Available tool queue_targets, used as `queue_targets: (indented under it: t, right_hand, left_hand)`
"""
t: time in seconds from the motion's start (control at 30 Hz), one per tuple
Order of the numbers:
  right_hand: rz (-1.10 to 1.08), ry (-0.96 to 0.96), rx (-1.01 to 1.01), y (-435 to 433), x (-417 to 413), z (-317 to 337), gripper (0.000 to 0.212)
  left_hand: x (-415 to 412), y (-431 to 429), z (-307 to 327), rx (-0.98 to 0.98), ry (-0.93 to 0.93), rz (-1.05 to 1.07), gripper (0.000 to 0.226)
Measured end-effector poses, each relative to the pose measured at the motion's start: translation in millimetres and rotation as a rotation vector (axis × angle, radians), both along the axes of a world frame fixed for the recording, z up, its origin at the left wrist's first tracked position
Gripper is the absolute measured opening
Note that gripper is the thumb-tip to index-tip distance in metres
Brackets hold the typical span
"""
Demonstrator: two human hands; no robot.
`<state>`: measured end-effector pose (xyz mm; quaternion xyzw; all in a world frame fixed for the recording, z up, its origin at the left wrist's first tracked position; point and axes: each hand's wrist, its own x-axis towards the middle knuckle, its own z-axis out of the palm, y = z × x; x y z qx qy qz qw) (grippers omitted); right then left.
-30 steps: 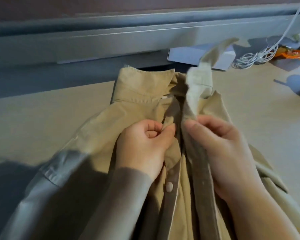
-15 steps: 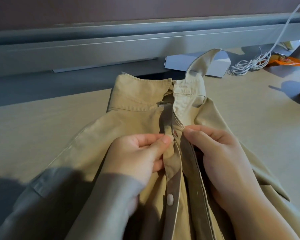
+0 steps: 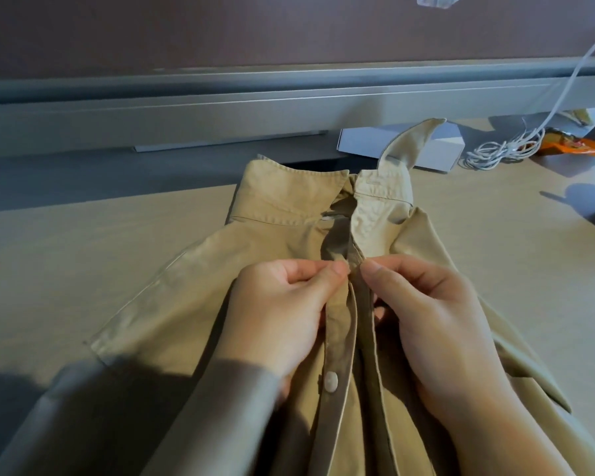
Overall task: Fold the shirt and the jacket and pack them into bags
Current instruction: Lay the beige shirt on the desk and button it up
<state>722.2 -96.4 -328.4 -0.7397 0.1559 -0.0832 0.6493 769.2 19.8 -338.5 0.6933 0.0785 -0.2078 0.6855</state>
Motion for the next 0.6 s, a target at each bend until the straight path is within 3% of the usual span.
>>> queue_targets:
  t: [0.07, 0.13, 0.27, 0.33, 0.43, 0.6]
  right_hand:
    - [0.072, -0.038, -0.185, -2.1, -2.0, 2.9, 0.020]
    - [0.098, -0.049, -0.233, -4.4, -3.4, 3.7, 0.022]
    - [0.027, -0.004, 0.140, -4.9, -3.5, 3.0, 0.026]
    - [-0.007, 0.031, 0.227, -4.4, -1.1, 1.3, 0.021]
    - [-0.026, 0.046, 0.139, -2.9, 2.1, -1.6, 0.015]
    - [-0.014, 0.056, -0.123, 1.7, 3.5, 2.2, 0.008]
  left_hand:
    - [0.5, -0.5, -1.8, 0.016, -0.007, 0.014, 0.008]
    - [0.6, -0.5, -2.4, 0.019, -0.023, 0.001, 0.008]
    - [0.3, 0.5, 1.4, -0.035, -0.024, -0.038, 0.007]
    - [-0.1, 0.6, 2.2, -0.014, -0.036, -0.053, 0.006]
    - [1.2, 2.0, -0.9, 0.075, -0.091, -0.043, 0.005]
    - [0.9, 2.6, -6.5, 0.082, -0.029, -0.024, 0.013]
